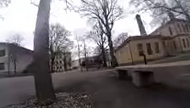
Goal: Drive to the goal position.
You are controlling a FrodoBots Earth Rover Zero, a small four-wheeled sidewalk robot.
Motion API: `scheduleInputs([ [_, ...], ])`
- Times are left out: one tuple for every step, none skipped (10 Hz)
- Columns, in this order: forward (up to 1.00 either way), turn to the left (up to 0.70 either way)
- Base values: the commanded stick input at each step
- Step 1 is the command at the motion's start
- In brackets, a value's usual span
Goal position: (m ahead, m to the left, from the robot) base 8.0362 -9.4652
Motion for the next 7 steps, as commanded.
scheduleInputs([
  [0.7,-0.35],
  [0.7,-0.35],
  [0.7,-0.19],
  [0.7,0.0],
  [0.7,0.0],
  [0.7,0.0],
  [0.7,0.0],
])
